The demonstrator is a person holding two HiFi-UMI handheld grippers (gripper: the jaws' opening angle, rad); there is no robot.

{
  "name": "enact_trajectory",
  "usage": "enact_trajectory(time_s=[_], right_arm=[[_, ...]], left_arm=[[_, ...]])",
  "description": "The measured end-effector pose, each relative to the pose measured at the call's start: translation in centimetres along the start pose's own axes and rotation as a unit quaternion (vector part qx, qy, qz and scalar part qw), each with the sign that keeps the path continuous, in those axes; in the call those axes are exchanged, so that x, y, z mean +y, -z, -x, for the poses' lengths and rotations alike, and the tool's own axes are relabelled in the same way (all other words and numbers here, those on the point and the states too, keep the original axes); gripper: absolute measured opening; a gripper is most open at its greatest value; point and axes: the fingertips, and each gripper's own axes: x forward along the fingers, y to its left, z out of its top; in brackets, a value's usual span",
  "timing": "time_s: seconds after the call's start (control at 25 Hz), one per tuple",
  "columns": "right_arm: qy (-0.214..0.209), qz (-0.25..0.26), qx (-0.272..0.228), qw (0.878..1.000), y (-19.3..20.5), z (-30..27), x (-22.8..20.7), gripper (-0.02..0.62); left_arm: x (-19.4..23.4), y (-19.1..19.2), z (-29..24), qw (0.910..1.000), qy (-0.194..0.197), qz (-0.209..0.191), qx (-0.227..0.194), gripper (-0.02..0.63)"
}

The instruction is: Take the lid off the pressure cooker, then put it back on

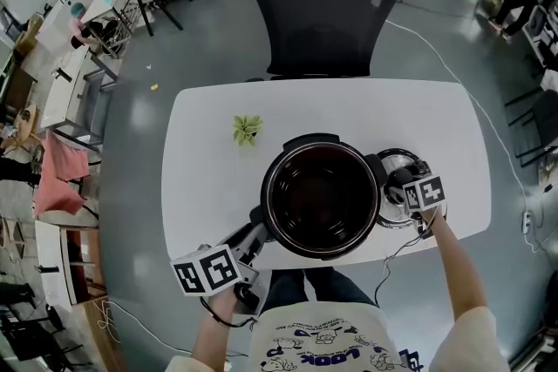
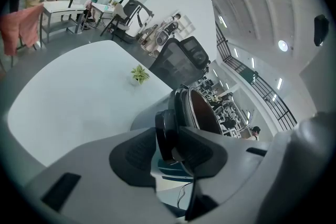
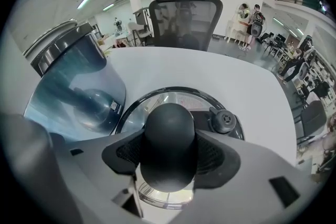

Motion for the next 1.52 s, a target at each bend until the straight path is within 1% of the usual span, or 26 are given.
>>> enact_trajectory(time_s=[0.24, 0.44, 0.52, 0.6, 0.68, 0.88, 1.08, 1.2, 1.36, 1.52], right_arm=[[0.000, -0.007, -0.011, 1.000, 0.0, 0.4, -0.1, 0.293], [-0.007, 0.006, -0.008, 1.000, 0.4, 0.5, 0.1, 0.293], [-0.014, -0.008, -0.011, 1.000, 0.6, 0.8, 0.0, 0.293], [-0.022, -0.029, -0.017, 0.999, 0.7, 1.4, -0.3, 0.293], [-0.023, -0.039, -0.022, 0.999, 0.7, 2.3, -0.8, 0.293], [-0.016, -0.031, -0.033, 0.999, 0.1, 5.7, -1.9, 0.293], [-0.003, -0.003, -0.047, 0.999, -0.8, 10.3, -3.3, 0.291], [-0.010, 0.012, -0.058, 0.998, -2.0, 13.5, -3.2, 0.293], [-0.027, 0.030, -0.070, 0.997, -3.7, 17.5, -2.1, 0.293], [-0.035, 0.076, -0.083, 0.993, -5.1, 20.6, -0.1, 0.293]], left_arm=[[-0.2, -0.1, 0.2, 1.0000, 0.000, 0.001, -0.001, 0.141], [0.0, -0.1, 0.1, 1.0000, -0.001, 0.003, -0.003, 0.141], [0.1, -0.1, 0.1, 1.0000, -0.001, 0.003, -0.003, 0.141], [0.1, -0.1, 0.1, 1.0000, -0.001, 0.003, -0.003, 0.141], [0.1, -0.1, 0.1, 1.0000, -0.002, 0.004, -0.003, 0.141], [0.1, 0.0, 0.0, 1.0000, -0.003, 0.003, -0.005, 0.141], [0.0, 0.3, 0.1, 1.0000, -0.004, 0.004, -0.005, 0.141], [-0.1, 0.2, 0.1, 1.0000, -0.005, 0.004, -0.006, 0.141], [-0.1, 0.0, 0.2, 1.0000, -0.005, 0.004, -0.007, 0.141], [0.3, 0.3, -0.1, 0.9999, -0.005, 0.003, -0.010, 0.141]])
